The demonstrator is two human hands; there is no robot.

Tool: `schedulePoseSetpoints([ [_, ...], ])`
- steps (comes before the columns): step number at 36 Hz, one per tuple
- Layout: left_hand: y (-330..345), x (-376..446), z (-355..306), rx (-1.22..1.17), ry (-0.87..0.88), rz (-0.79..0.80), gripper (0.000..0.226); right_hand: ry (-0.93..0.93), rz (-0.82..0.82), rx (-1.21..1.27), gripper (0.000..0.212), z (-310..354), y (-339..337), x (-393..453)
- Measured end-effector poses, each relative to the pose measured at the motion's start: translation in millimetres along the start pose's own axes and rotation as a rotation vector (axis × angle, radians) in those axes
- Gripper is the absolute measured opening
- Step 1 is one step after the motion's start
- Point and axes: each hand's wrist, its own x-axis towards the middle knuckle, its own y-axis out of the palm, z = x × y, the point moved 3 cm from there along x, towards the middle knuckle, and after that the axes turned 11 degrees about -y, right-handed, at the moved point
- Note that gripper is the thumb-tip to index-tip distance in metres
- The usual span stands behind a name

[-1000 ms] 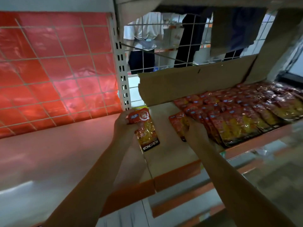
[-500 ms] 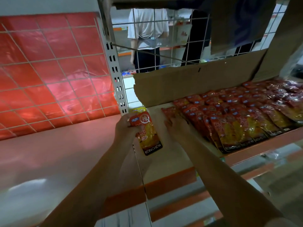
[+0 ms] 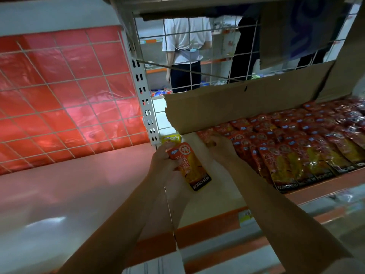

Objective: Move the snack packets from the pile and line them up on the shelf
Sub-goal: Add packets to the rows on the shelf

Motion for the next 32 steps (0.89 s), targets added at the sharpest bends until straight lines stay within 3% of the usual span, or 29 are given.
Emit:
schedulePoseSetpoints([
  [5, 26.4, 21.7, 5.0, 0.087, 0.005, 0.000, 0.055, -0.083, 0.015, -0.064, 0.022, 7.9, -15.7, -18.1],
  [8, 47.5, 36.8, 5.2, 0.125, 0.015, -0.044, 0.058, -0.198, -0.015, -0.145, 0.032, 10.3, -24.0, -29.3],
  [12, 69.6, 46.6, 0.5, 0.315, 0.149, -0.061, 0.048, -0.294, -0.052, -0.252, 0.029, 1.4, -32.6, -38.0],
  [18, 83.6, 53.1, -5.0, 0.601, 0.296, -0.093, 0.028, -0.289, -0.075, -0.335, 0.022, -4.6, -48.2, -46.0],
  [24, 90.2, 62.8, -9.6, 0.838, 0.352, -0.143, 0.043, -0.234, -0.054, -0.357, 0.028, -3.3, -53.6, -48.9],
  [32, 96.1, 66.0, -12.6, 1.132, 0.382, -0.085, 0.033, -0.219, 0.005, -0.417, 0.033, -2.8, -49.4, -53.6],
])
